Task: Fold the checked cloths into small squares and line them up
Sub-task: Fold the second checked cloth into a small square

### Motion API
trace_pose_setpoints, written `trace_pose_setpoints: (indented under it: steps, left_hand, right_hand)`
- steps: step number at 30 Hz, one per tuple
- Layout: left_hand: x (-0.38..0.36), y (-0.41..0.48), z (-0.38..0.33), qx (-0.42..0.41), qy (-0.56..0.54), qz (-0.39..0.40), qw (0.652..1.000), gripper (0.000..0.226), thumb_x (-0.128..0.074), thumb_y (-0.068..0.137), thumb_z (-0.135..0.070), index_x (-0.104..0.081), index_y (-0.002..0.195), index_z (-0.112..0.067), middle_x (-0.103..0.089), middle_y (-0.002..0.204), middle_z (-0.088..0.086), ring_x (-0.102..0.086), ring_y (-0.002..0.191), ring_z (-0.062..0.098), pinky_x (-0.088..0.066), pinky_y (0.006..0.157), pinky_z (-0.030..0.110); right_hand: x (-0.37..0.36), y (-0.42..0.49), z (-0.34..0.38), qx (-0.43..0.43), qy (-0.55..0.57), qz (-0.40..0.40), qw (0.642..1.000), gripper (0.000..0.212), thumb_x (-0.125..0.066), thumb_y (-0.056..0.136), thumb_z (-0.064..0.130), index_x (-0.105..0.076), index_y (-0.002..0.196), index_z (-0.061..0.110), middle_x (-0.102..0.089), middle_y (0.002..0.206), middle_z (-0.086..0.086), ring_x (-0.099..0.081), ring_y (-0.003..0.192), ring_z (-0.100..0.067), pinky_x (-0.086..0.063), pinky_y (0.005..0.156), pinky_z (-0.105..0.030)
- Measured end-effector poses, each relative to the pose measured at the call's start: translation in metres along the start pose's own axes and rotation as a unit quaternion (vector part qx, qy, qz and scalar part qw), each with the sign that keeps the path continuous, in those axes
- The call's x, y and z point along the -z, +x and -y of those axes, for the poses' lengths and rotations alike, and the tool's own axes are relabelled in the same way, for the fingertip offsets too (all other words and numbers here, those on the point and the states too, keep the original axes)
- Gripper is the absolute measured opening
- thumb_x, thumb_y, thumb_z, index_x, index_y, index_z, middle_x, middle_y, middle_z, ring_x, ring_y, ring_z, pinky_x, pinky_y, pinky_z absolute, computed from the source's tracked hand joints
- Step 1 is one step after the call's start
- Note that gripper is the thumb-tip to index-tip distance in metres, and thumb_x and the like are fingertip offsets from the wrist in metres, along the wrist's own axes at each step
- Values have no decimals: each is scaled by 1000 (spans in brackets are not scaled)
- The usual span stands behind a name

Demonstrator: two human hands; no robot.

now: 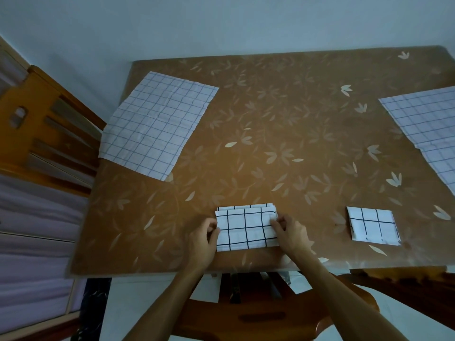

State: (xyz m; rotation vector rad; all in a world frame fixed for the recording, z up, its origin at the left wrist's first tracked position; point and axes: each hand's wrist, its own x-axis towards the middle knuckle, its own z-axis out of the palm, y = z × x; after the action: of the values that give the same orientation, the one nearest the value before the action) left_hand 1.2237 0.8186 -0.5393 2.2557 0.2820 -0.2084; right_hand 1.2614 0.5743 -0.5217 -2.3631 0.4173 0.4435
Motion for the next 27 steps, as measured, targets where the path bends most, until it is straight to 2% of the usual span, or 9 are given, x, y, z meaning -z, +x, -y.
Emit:
trace_pose_setpoints:
  steps: [2, 8, 10, 12, 14, 18, 20, 24, 27]
  left_hand:
    - [0, 0, 4, 3, -25, -5, 1000, 15, -61, 96, -28, -58, 109, -32, -70, 89, -12, -67, 84, 3, -58, 71, 33]
    - [-2, -6, 0, 42, -36, 53, 997, 26, -59, 97, -39, -52, 119, -27, -73, 88, -8, -69, 81, 4, -61, 70, 38]
    - [-1, -6, -5, 46, 12, 69, 996, 24, -55, 98, -40, -51, 119, -28, -70, 88, -10, -66, 80, 2, -57, 63, 26]
    - [1, -5, -12, 57, 46, 59, 996, 19, -55, 99, -39, -50, 114, -27, -63, 81, -13, -60, 73, -2, -42, 53, 12]
    - [0, -4, -15, 70, 57, 49, 995, 18, -57, 98, -38, -49, 110, -26, -59, 77, -14, -56, 69, -3, -37, 49, 10]
    - [-3, -2, -17, 83, 89, 40, 992, 22, -61, 94, -37, -48, 108, -26, -66, 74, -8, -63, 68, 5, -55, 59, 31]
    - [-6, -3, -17, 89, 106, 33, 990, 22, -59, 94, -36, -47, 108, -25, -65, 74, -6, -64, 68, 8, -58, 63, 37]
    - [-8, -7, -18, 94, 121, 20, 988, 30, -55, 95, -36, -43, 118, -23, -65, 83, -4, -64, 70, 10, -59, 64, 38]
    - [-9, -8, -21, 16, 201, -17, 979, 54, -58, 93, -33, -35, 139, -19, -56, 119, 1, -63, 91, 15, -58, 71, 33]
  right_hand:
    - [-2, 2, 0, -5, -12, 3, 1000, 34, -52, 97, 40, -60, 112, 12, -70, 106, -8, -64, 97, -29, -48, 73, -33]
    - [-3, 5, 0, -9, -25, -6, 1000, 36, -46, 99, 44, -56, 111, 11, -69, 103, -10, -64, 96, -32, -49, 72, -36]
    - [-4, 6, 0, -12, -25, -9, 1000, 36, -46, 99, 45, -56, 114, 13, -69, 103, -10, -64, 96, -32, -51, 74, -39]
    - [-4, 6, 2, -10, -27, -10, 1000, 36, -46, 98, 45, -55, 116, 15, -69, 103, -8, -64, 95, -32, -53, 75, -41]
    - [-4, 7, 3, -7, -33, -9, 999, 36, -46, 99, 45, -54, 117, 15, -69, 101, -8, -65, 93, -31, -53, 73, -40]
    - [-6, 8, 3, -11, -38, -16, 999, 29, -47, 98, 47, -48, 103, 18, -69, 96, -9, -65, 88, -33, -49, 66, -37]
    - [-7, 8, 2, -13, -36, -20, 999, 27, -48, 97, 48, -43, 96, 21, -69, 94, -9, -65, 86, -33, -49, 65, -37]
    - [-9, 6, 4, 13, -57, -28, 998, 28, -48, 98, 46, -47, 99, 18, -69, 88, -7, -66, 81, -32, -44, 60, -33]
    - [-11, 6, 5, 17, -70, -38, 997, 30, -47, 98, 46, -49, 102, 17, -69, 86, -8, -66, 79, -32, -44, 60, -33]
